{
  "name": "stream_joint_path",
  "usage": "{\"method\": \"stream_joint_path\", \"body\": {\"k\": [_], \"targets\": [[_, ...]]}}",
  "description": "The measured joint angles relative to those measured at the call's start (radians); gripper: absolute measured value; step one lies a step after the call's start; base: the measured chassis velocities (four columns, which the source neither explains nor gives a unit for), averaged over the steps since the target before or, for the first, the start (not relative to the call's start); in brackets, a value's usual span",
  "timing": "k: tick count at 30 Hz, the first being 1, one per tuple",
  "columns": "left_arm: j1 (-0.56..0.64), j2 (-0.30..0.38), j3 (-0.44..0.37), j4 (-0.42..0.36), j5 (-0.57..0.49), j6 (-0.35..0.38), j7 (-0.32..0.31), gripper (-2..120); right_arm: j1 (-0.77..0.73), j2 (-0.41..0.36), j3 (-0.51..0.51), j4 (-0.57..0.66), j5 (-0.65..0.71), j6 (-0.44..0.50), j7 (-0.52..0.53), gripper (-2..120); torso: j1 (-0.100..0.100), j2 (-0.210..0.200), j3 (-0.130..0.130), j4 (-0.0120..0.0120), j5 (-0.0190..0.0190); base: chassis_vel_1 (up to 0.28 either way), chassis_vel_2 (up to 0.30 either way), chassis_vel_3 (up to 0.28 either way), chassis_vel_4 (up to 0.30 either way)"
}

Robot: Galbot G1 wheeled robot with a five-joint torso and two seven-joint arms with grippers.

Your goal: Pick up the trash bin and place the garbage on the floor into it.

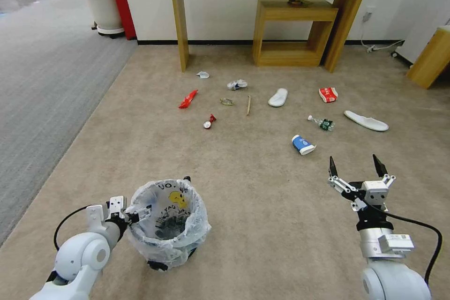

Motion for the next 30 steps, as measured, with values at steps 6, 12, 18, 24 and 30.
{"method": "stream_joint_path", "body": {"k": [6, 12, 18, 24, 30], "targets": [[-0.003, 0.0, 0.016, -0.004, 0.007, 0.0, 0.0, 100, 0.001, 0.002, 0.0, -0.008, -0.001, 0.001, -0.001, 100, 0.0, 0.0, 0.0, -0.0001, -0.0006, 0.0, 0.0, 0.0, 0.0], [0.002, 0.001, 0.022, -0.018, 0.009, 0.002, -0.005, 100, 0.003, 0.002, -0.002, -0.009, -0.001, 0.003, -0.003, 100, 0.0, 0.0, 0.0, -0.0003, -0.0011, 0.0, 0.0, 0.0, 0.0], [0.021, 0.009, 0.023, -0.039, 0.02, 0.006, -0.034, 97, 0.008, 0.002, -0.005, -0.011, -0.001, 0.003, -0.005, 100, 0.0, 0.0, 0.0, -0.0004, -0.0014, 0.0, 0.0, 0.0, 0.0], [0.033, 0.014, 0.025, -0.054, 0.032, 0.009, -0.043, 79, 0.013, 0.0, -0.009, -0.019, -0.002, 0.004, -0.006, 100, 0.0, 0.0, 0.0, -0.0002, -0.0016, 0.0, 0.0, 0.0, 0.0], [0.048, 0.017, 0.025, -0.079, 0.035, 0.015, -0.053, 56, 0.022, -0.001, -0.013, -0.024, -0.001, 0.004, -0.006, 100, 0.0, 0.0, 0.0, -0.0002, -0.0016, 0.0, 0.0, 0.0, 0.0]]}}
